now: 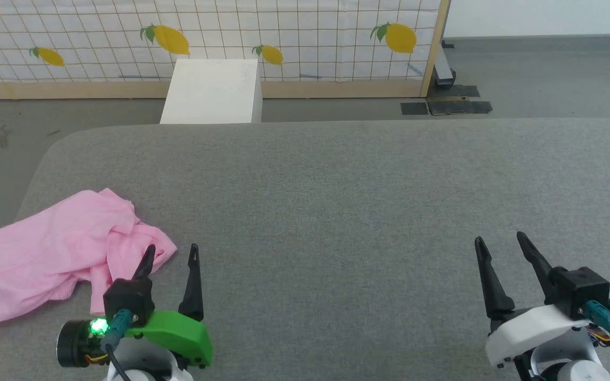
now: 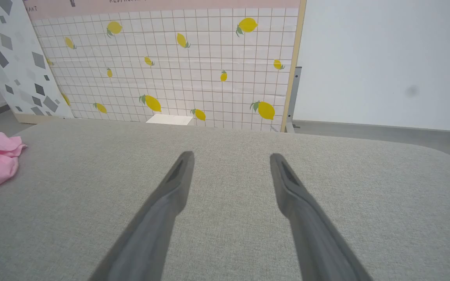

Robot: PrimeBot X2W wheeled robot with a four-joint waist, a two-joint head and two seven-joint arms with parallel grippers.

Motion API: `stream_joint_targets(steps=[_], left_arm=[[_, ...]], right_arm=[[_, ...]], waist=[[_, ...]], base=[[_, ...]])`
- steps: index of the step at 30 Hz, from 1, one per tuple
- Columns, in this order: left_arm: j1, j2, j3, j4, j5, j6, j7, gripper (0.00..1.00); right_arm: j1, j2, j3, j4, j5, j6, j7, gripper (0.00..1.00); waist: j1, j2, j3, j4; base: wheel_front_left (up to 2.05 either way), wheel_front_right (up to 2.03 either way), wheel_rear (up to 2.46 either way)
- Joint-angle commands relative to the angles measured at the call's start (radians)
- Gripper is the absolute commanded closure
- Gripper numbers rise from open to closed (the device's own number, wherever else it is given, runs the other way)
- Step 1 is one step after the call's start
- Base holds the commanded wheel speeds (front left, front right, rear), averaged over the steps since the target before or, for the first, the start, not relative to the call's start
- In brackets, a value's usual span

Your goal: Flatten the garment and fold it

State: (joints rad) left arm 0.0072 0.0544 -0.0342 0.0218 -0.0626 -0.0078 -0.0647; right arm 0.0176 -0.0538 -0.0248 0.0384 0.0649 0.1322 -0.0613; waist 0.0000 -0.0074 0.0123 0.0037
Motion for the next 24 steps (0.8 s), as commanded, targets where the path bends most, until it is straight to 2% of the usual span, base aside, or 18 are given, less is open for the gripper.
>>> stream_joint_targets(steps=[1, 14, 24], left_arm=[[-0.021, -0.001, -0.003, 0.003, -0.015, -0.005, -0.01, 0.0], [-0.034, -0.002, -0.013, 0.02, -0.041, -0.009, -0.037, 0.0], [-0.042, -0.002, -0.006, 0.033, -0.056, -0.006, -0.058, 0.0]], right_arm=[[-0.015, 0.001, -0.003, 0.006, 0.011, 0.0, -0.009, 0.0], [-0.014, 0.002, -0.014, 0.013, 0.022, 0.0, -0.024, 0.0], [-0.006, 0.002, -0.01, -0.006, 0.014, -0.001, -0.017, 0.0]], waist=[[0.0, 0.002, 0.0, 0.001], [0.0, 0.0028, 0.005, 0.039], [0.0, 0.0034, 0.007, 0.127]], base=[[0.0, 0.0, 0.0], [0.0, 0.0, 0.0], [0.0, 0.0, 0.0]])
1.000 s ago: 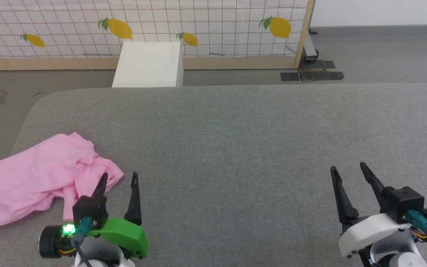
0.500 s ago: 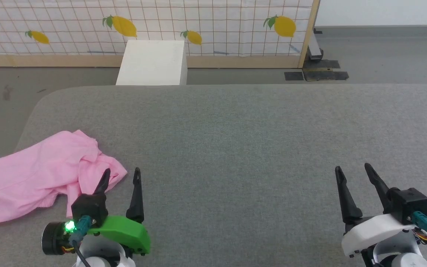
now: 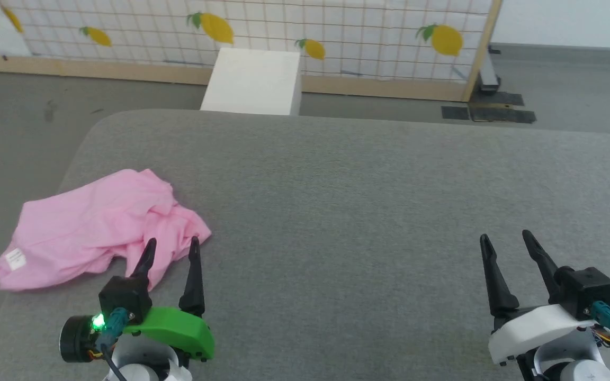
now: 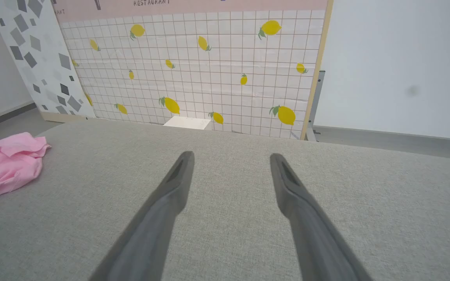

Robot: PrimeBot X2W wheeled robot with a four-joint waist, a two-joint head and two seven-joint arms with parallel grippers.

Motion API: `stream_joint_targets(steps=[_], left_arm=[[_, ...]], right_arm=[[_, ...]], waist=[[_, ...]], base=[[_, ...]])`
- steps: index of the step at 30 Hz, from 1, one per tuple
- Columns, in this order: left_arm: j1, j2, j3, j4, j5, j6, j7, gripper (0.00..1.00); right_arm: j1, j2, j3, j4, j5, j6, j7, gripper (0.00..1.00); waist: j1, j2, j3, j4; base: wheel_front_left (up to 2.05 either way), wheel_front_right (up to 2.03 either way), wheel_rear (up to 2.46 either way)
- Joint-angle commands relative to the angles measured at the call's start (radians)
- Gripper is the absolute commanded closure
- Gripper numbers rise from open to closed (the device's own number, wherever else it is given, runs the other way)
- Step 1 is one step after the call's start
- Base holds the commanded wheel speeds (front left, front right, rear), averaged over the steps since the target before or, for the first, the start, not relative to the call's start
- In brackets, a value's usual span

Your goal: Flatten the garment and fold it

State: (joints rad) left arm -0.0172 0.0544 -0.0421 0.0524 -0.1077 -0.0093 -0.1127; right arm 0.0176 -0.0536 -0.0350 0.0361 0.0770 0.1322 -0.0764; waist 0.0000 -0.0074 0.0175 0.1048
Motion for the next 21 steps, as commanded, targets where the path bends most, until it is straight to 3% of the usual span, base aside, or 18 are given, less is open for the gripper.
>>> stream_joint_targets(steps=[1, 21], left_arm=[[-0.017, -0.002, 0.004, 0.005, -0.013, -0.004, -0.012, 0.0], [-0.009, -0.003, 0.052, 0.022, -0.042, -0.02, -0.053, 0.0]], right_arm=[[-0.006, 0.002, 0.002, -0.005, 0.002, -0.001, 0.0, 0.0], [0.006, 0.002, 0.036, -0.061, -0.051, -0.001, 0.03, 0.0]], waist=[[0.0, 0.0035, 0.002, 0.038], [0.0, 0.0047, 0.018, 0.252]], base=[[0.0, 0.0, 0.0], [0.0, 0.0, 0.0]])
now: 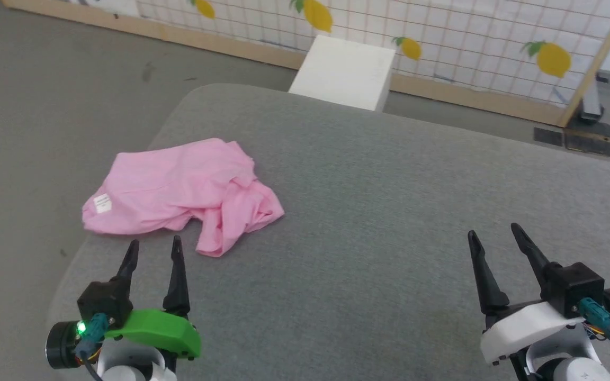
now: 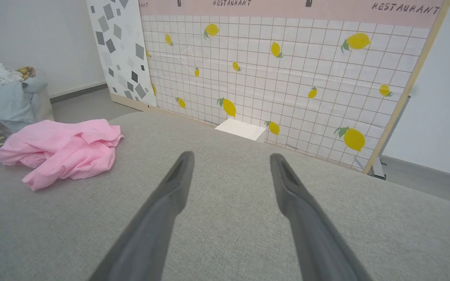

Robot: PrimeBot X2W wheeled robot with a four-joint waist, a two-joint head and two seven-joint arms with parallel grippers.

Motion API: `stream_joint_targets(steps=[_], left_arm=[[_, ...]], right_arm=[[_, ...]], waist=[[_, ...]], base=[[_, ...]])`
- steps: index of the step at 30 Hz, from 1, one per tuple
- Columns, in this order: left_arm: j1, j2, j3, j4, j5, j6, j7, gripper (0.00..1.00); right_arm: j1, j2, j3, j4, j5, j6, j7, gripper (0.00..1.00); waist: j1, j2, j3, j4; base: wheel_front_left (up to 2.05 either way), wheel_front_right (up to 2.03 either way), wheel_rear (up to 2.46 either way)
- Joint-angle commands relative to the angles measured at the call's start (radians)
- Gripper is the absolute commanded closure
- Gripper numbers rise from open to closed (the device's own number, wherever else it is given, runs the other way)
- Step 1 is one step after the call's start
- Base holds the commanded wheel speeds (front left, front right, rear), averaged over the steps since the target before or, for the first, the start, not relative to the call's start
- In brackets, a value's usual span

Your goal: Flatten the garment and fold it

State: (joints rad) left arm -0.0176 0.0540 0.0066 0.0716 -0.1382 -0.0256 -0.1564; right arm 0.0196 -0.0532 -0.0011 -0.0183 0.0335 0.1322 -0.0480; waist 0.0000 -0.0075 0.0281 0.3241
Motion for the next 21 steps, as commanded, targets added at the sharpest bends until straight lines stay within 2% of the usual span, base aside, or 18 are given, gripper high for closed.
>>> stream_joint_targets(steps=[1, 21], left_arm=[[-0.009, -0.002, 0.006, 0.004, -0.014, -0.004, -0.011, 0.0], [-0.02, -0.003, 0.042, 0.018, -0.059, -0.025, -0.052, 0.0]], right_arm=[[0.004, 0.002, 0.005, -0.007, -0.009, -0.001, 0.003, 0.0], [0.009, 0.002, 0.039, -0.019, -0.016, -0.001, 0.004, 0.0]], waist=[[0.0, 0.0047, 0.008, 0.04], [0.0, 0.0059, 0.02, 0.172]], base=[[0.0, 0.0, 0.0], [0.0, 0.0, 0.0]])
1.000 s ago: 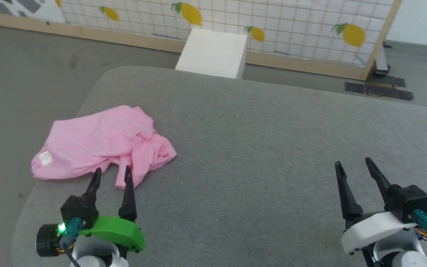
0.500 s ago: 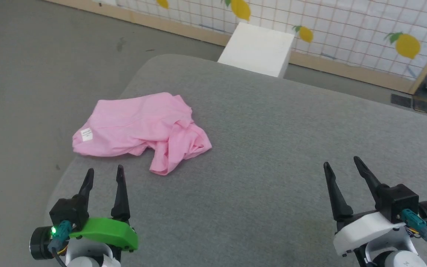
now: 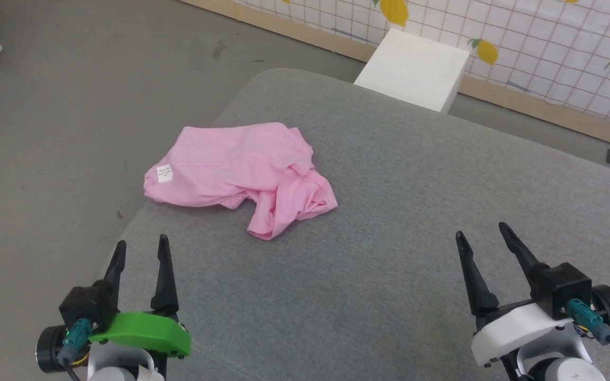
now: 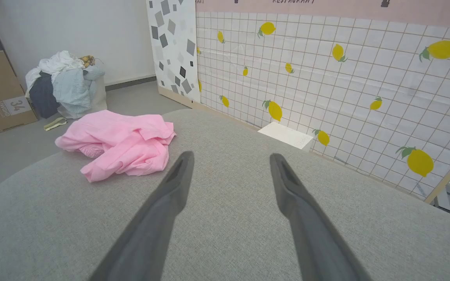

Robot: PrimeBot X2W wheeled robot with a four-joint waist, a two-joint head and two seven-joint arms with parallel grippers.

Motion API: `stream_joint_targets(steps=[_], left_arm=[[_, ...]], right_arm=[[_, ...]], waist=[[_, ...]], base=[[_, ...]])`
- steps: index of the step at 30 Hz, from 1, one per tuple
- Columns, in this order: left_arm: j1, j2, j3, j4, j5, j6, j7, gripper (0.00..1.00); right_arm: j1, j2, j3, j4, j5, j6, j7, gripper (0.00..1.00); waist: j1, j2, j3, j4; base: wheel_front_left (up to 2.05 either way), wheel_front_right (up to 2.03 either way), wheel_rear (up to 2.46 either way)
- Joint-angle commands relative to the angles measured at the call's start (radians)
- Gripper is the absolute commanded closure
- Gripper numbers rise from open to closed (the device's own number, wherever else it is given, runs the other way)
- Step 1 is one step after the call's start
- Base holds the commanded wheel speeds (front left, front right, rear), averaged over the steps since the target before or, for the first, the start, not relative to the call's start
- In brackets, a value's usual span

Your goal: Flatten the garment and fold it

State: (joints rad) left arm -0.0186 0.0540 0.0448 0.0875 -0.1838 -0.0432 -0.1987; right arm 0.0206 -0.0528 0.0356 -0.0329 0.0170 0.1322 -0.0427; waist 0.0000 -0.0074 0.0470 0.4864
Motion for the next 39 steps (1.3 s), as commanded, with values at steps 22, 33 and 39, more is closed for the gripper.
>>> stream_joint_targets(steps=[22, 33, 39], left_arm=[[-0.374, 0.08, 0.004, 0.008, -0.05, -0.082, -0.055, 0.0], [-0.771, 0.316, -0.244, 0.389, -0.339, -0.087, 0.148, 0.0], [-0.847, 0.392, -0.383, 0.557, -0.524, -0.087, 0.381, 0.0]], right_arm=[[-0.087, 0.003, 0.036, -0.055, -0.045, -0.001, 0.045, 0.0], [-0.183, 0.003, 0.047, -0.078, -0.088, -0.002, 0.067, 0.0], [-0.215, 0.003, 0.044, -0.066, -0.084, -0.002, 0.058, 0.0]], waist=[[0.0, 0.0072, 0.177, -0.017], [0.0, 0.0074, 0.35, -0.14], [0.0, 0.0074, 0.396, -0.195]], base=[[0.0, 0.0, 0.0], [0.0, 0.0, 0.0], [0.0, 0.0, 0.0]])
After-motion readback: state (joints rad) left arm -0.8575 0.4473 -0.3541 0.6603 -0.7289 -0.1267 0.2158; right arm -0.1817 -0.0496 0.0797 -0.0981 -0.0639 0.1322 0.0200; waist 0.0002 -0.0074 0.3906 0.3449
